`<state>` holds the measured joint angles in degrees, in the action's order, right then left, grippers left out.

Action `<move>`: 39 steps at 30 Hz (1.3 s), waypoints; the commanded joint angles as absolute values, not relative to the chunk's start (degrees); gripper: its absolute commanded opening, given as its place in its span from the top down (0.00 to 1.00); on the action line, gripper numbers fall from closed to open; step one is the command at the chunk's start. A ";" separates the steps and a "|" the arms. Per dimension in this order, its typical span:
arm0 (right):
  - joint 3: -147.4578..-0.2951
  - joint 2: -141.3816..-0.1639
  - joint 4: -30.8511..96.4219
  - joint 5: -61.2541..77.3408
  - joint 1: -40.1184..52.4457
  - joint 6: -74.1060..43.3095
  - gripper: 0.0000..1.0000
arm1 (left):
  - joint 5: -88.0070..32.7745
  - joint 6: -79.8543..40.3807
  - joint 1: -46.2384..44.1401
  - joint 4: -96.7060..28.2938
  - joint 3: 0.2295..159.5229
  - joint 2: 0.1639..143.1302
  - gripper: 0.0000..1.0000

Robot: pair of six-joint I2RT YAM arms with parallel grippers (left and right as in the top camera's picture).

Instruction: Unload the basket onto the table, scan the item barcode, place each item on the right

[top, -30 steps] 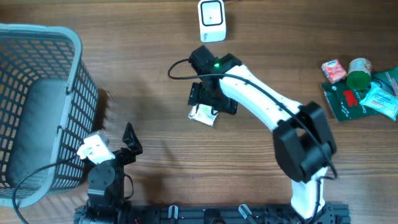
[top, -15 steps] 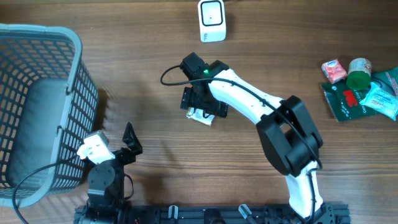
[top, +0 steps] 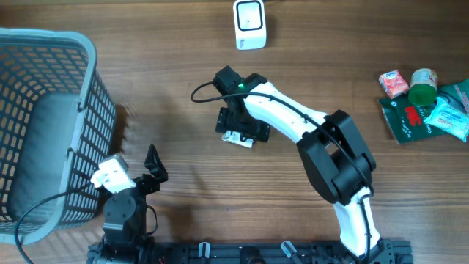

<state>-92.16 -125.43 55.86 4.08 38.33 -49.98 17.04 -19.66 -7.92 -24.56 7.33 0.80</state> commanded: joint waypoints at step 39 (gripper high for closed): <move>-98.52 -127.09 45.17 -87.05 56.34 1.74 0.51 | 17.37 -19.99 -7.99 -24.47 7.20 0.38 0.00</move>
<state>-98.02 -126.13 47.90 -83.11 54.96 -6.68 17.04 -19.66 -7.92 -24.56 7.33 0.80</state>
